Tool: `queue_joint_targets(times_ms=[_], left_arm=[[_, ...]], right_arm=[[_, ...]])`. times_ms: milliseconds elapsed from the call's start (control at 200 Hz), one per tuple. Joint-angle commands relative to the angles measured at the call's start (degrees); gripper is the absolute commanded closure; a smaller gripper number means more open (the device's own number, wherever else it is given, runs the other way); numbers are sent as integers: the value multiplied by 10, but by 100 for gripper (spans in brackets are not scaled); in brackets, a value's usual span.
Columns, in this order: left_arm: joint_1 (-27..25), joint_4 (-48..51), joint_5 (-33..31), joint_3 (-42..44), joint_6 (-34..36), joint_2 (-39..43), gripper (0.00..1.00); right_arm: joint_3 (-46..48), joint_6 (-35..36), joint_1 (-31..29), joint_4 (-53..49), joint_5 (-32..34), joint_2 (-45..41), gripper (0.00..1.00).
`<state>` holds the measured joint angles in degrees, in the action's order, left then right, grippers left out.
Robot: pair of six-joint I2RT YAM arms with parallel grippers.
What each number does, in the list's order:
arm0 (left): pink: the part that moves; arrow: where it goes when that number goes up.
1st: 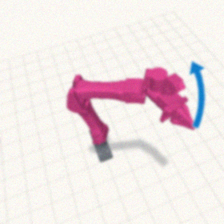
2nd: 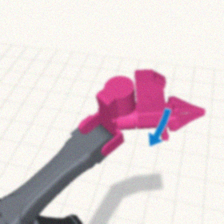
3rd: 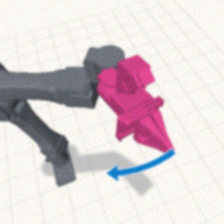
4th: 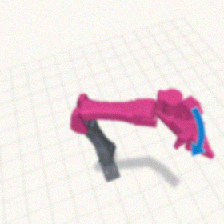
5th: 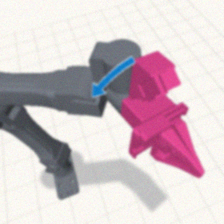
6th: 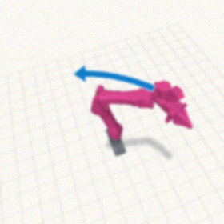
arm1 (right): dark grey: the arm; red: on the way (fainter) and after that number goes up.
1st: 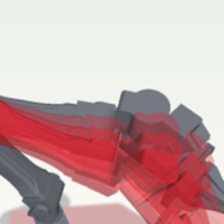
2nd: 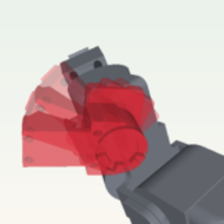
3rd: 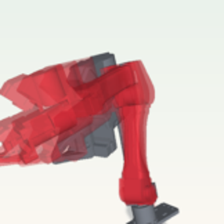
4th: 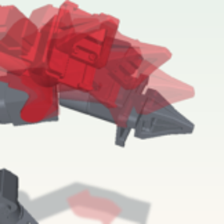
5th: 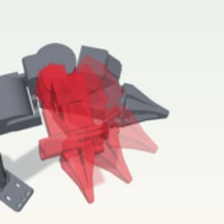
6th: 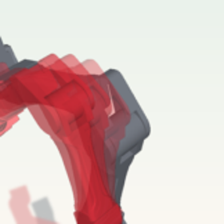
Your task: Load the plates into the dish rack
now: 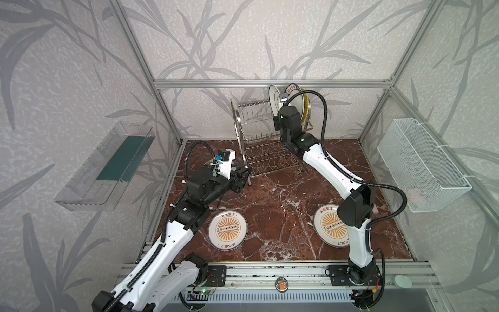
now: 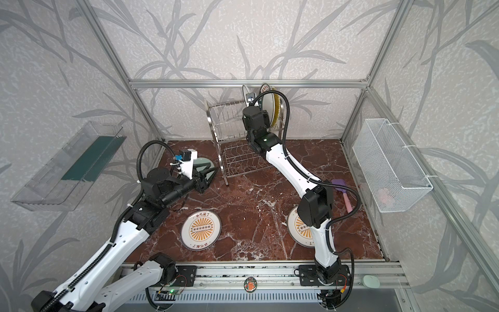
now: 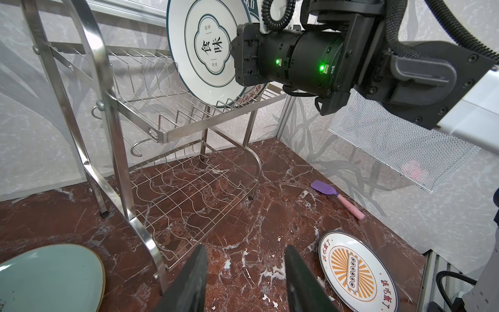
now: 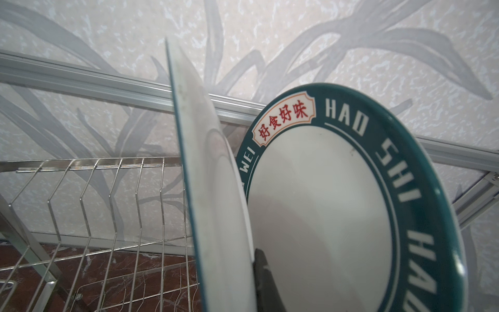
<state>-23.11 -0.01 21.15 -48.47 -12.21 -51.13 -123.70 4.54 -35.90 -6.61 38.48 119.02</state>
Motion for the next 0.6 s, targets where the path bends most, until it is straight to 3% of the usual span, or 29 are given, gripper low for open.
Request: queue_joint_targets(times_ms=[0,250,595], left_arm=[[5,-7,10,-5,-2,9,55],[7,-6,11,-4,-3,10,55],[11,-8,14,-2,-5,11,54]], right_arm=[[-22,-4,-1,13,5,1,100],[-22,-7,0,4,6,-1,98],[-9,-19,3,0,-5,-12,87]])
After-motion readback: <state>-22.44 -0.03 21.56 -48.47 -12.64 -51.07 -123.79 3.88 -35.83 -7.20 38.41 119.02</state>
